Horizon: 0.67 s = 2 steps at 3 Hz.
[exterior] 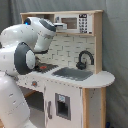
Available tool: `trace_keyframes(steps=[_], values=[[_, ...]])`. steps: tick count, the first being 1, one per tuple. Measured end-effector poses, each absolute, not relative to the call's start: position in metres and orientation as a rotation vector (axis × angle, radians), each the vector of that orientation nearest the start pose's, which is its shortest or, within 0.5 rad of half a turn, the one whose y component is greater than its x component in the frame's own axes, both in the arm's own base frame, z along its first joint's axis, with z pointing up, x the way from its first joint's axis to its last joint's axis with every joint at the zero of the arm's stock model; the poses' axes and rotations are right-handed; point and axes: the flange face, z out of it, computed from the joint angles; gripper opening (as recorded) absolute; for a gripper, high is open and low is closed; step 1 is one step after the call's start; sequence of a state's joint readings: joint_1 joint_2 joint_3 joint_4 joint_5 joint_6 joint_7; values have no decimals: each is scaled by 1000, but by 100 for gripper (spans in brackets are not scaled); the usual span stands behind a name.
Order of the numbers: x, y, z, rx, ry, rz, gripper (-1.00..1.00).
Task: Play with the kitchen
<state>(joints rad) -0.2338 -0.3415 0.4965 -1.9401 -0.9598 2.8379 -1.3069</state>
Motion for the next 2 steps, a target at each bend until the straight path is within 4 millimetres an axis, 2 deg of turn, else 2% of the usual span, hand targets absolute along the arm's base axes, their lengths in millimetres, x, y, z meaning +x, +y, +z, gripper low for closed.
trace_keyframes(steps=[1, 2], values=[[483, 230, 727, 631, 1685, 491, 100], [487, 242, 726, 610, 1698, 504, 100]])
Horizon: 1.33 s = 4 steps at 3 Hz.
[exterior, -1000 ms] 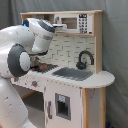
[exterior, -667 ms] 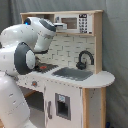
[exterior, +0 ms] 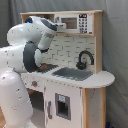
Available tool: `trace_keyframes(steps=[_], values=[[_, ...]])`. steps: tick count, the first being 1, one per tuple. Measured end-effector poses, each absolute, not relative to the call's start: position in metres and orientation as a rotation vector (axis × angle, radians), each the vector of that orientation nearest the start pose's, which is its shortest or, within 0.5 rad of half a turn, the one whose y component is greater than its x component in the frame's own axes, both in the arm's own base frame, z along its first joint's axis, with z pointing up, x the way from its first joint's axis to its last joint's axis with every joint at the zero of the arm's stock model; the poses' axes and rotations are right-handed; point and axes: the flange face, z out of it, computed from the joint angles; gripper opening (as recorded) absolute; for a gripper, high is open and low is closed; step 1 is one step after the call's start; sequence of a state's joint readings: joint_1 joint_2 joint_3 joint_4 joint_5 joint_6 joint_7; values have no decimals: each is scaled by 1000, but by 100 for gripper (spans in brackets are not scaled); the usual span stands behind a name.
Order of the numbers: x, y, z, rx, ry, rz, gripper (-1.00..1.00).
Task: Play with the kitchen
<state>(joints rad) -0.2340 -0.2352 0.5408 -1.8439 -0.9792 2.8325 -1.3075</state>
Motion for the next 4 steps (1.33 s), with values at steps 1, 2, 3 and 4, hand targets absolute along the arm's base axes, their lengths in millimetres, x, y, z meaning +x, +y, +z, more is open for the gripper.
trace_keyframes(steps=[1, 2, 3, 4], values=[[487, 242, 726, 611, 1698, 503, -100], [480, 244, 721, 549, 1701, 569, -100], [469, 238, 718, 508, 1694, 601, -100], [461, 232, 715, 466, 1687, 650, -100]])
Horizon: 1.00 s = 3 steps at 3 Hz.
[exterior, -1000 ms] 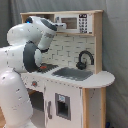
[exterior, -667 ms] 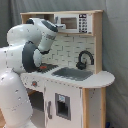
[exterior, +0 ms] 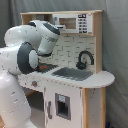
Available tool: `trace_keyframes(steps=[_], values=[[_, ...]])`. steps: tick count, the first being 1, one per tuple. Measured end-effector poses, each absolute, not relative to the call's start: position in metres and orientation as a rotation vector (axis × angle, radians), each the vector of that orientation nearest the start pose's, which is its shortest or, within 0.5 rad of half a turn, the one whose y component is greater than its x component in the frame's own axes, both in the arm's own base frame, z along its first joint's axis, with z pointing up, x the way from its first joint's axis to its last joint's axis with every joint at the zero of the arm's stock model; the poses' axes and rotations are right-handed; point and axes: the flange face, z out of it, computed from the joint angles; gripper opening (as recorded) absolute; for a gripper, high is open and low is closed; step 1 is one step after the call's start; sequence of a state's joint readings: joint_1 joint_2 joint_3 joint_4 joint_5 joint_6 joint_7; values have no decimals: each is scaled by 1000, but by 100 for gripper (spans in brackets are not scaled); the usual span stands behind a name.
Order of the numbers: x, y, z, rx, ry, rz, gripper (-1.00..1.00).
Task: Play with the kitchen
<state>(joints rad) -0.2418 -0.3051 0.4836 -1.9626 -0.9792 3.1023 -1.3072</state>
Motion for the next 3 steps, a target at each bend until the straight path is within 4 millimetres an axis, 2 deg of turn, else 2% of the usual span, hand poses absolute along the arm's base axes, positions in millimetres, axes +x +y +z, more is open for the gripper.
trace_keyframes(steps=[1, 3], values=[[455, 224, 712, 424, 1680, 708, -100], [422, 209, 707, 363, 1655, 754, -100]])
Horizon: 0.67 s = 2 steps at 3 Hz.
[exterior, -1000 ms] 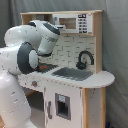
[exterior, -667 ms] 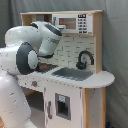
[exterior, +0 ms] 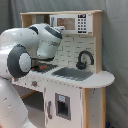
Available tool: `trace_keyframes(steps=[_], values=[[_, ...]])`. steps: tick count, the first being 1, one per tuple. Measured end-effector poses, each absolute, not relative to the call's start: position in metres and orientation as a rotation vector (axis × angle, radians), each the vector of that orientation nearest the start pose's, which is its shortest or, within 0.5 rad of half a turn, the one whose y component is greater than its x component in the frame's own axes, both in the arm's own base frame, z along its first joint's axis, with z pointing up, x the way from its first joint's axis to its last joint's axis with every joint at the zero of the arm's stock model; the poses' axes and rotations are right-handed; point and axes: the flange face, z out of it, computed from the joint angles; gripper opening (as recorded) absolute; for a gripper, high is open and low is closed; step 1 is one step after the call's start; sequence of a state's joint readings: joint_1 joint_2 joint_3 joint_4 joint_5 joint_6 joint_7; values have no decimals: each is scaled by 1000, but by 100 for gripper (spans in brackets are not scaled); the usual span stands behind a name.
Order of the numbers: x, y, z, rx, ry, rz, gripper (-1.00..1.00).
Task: Play with the kitchen
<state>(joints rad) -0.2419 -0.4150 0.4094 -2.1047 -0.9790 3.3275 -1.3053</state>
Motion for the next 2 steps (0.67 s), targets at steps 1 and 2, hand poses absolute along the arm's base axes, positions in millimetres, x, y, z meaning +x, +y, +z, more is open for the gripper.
trace_keyframes(steps=[1, 2], values=[[417, 212, 709, 346, 1650, 777, -100], [415, 214, 710, 343, 1650, 779, 100]])
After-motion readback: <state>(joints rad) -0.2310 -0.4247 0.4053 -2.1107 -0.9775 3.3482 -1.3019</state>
